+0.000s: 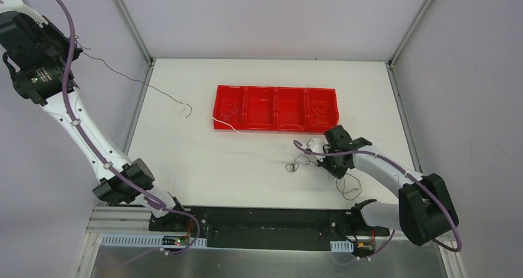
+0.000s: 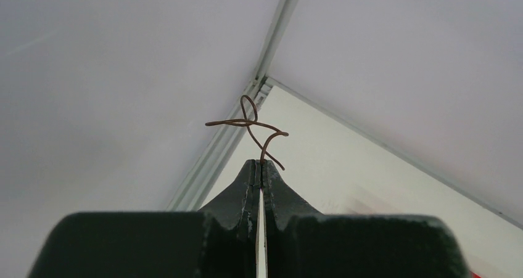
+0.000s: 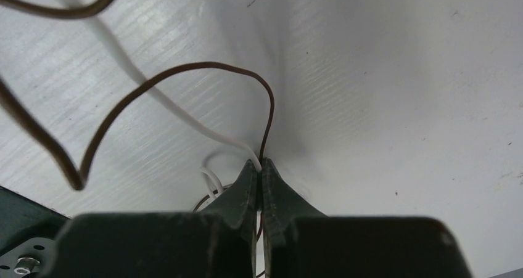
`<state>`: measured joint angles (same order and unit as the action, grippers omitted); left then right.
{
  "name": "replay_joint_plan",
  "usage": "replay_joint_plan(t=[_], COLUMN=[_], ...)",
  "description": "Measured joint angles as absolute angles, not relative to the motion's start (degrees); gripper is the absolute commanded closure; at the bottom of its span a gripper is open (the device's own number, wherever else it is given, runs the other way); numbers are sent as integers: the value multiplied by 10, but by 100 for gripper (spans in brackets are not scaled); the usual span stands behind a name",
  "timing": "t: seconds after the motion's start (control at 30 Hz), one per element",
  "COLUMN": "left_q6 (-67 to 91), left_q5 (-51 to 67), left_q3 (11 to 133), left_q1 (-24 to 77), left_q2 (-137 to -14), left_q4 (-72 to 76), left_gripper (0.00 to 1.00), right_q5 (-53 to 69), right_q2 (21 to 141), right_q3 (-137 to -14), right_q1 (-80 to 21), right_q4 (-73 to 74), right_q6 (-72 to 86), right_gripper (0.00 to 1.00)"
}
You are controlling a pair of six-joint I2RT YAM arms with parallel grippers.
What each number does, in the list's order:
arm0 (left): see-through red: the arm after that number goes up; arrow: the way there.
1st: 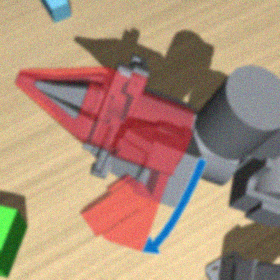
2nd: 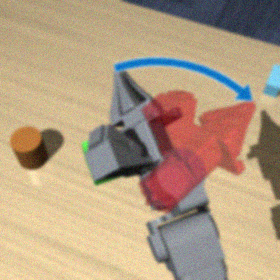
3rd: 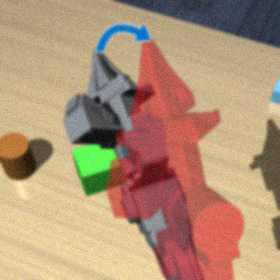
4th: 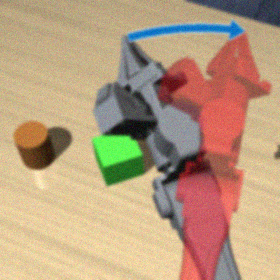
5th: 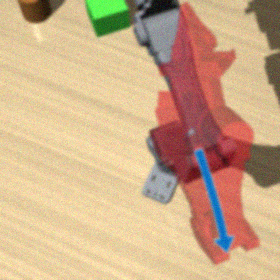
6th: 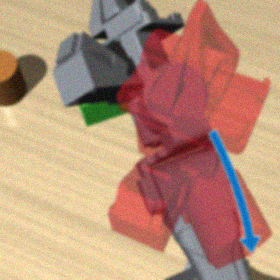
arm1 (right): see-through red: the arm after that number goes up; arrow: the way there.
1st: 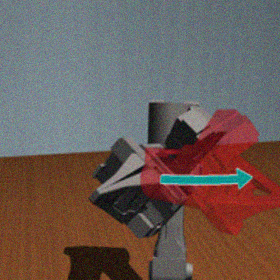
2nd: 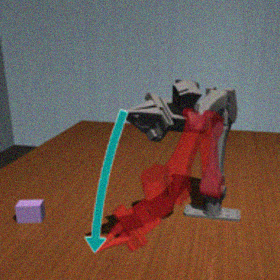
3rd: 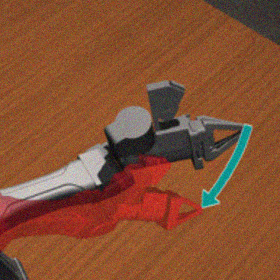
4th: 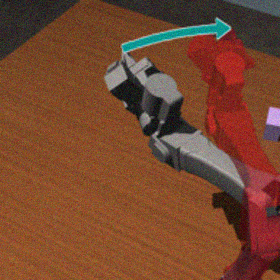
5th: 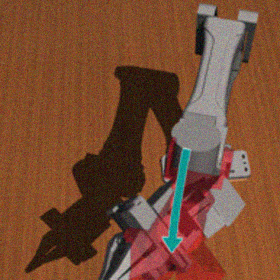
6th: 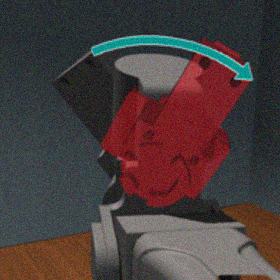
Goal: Untangle the cables
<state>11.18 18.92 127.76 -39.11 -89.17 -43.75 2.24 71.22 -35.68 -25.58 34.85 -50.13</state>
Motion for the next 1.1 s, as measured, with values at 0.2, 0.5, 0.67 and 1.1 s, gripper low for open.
replay_joint_plan(t=[0.2, 0.5, 0.67, 1.1], left_q6=[62, -10, -53, -127], left_q5=[147, 83, 57, 4], left_q3=[1276, 1260, 1240, 1235], left_q1=[-395, -406, -406, -406], left_q2=[-894, -908, -922, -957], left_q4=[-441, -443, -446, -425], left_gripper=[100, 100, 100, 100], right_q5=[24, 28, 32, 39], right_q2=[705, 682, 672, 665], right_q3=[-353, -339, -334, -330], right_q1=[-245, -230, -210, -124], right_q4=[361, 377, 388, 410], right_q6=[-516, -536, -550, -607], right_gripper=[100, 100, 100, 100])
